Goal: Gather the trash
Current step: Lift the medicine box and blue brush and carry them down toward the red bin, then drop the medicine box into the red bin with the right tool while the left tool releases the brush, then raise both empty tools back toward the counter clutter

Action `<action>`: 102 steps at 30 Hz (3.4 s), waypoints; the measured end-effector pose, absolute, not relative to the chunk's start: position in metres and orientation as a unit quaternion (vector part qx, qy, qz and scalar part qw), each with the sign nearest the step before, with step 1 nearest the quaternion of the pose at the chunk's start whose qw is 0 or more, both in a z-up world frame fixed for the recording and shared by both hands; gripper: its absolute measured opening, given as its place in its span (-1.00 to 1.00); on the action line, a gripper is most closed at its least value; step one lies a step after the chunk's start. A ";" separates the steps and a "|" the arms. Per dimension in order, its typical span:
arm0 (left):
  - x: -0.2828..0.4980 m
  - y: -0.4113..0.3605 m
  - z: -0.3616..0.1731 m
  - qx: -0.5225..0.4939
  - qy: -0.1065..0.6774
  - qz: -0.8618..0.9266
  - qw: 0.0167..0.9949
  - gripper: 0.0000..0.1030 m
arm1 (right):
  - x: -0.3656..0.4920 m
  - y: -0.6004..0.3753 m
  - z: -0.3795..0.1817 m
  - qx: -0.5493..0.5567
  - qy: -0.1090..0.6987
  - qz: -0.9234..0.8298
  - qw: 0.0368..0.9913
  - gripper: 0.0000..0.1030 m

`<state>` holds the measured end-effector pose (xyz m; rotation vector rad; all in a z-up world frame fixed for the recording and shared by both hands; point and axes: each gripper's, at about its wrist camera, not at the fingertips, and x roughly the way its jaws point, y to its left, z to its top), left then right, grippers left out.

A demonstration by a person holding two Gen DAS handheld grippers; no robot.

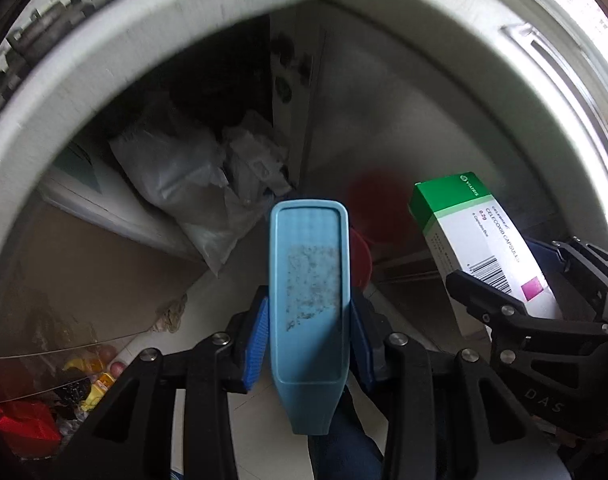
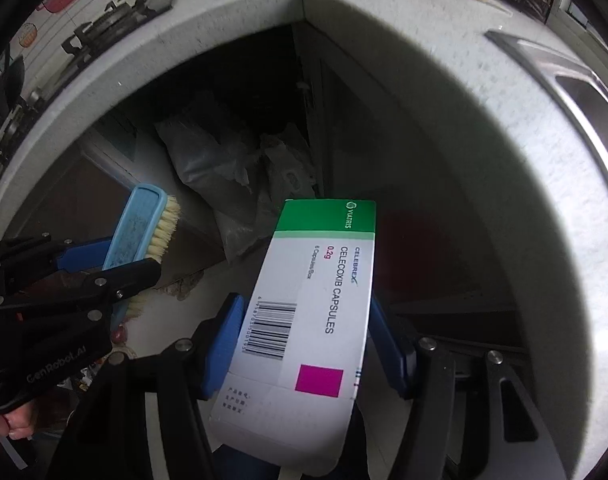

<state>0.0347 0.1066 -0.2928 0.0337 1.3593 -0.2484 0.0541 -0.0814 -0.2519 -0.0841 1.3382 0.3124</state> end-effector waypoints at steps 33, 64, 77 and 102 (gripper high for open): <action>0.062 0.079 -0.459 0.052 0.667 -0.163 0.725 0.55 | 0.079 -0.110 -0.415 -0.016 0.663 0.118 0.739 0.14; 0.033 0.152 -0.423 -0.023 0.650 -0.078 0.755 1.00 | 0.076 -0.076 -0.417 -0.076 0.643 0.199 0.736 0.78; -0.004 0.162 -0.222 -0.018 0.588 -0.076 0.805 1.00 | 0.045 -0.074 -0.226 -0.036 0.597 0.210 0.773 0.78; 0.054 0.100 -0.023 0.029 0.444 -0.144 0.884 1.00 | 0.074 -0.133 -0.032 -0.047 0.420 0.158 0.892 0.79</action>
